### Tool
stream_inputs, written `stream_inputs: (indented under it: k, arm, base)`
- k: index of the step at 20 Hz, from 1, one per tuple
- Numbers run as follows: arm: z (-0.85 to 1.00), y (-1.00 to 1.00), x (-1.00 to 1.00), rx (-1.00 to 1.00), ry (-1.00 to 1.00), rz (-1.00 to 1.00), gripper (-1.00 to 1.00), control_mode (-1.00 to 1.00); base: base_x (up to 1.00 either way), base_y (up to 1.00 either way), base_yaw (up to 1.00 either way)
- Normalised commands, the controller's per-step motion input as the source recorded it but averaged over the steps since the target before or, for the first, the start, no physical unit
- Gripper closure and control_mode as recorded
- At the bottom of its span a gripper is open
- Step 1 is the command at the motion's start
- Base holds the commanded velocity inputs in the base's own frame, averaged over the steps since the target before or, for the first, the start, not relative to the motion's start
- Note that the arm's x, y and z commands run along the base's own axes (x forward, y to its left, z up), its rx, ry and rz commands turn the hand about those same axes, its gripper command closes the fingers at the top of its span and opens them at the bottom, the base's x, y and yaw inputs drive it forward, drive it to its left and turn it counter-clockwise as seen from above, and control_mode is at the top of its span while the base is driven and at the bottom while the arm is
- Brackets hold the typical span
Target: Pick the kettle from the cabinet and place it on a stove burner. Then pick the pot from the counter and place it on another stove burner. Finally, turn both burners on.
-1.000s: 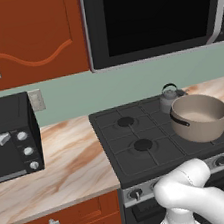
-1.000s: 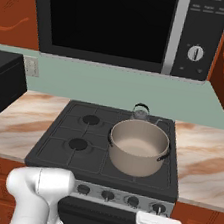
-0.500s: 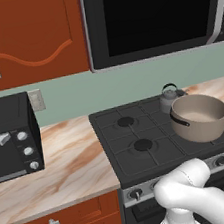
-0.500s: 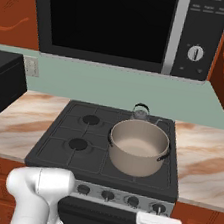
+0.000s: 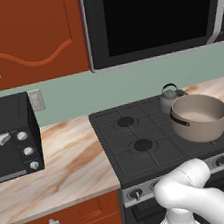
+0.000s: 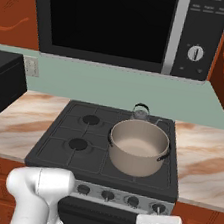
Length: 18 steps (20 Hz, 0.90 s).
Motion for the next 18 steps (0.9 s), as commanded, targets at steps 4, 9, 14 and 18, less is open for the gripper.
stream_inputs:
  k: [4, 9, 14, 18]
  arm:
    - [0.23, 0.0, -0.05, -0.32, 0.01, 0.0, 1.0, -1.0]
    - [0.2, 0.0, -0.09, -0.37, 0.01, 0.0, 1.0, -1.0]
    - [0.14, 0.0, -0.13, -0.41, 0.02, 0.0, 1.0, -1.0]
    - [0.12, 0.0, -0.13, -0.42, 0.02, 0.01, 1.0, -1.0]
  base:
    - [0.0, 0.0, 0.0]
    - [0.0, 0.0, 0.0]
    - [0.0, 0.0, 0.0]
    - [0.0, 0.0, 0.0]
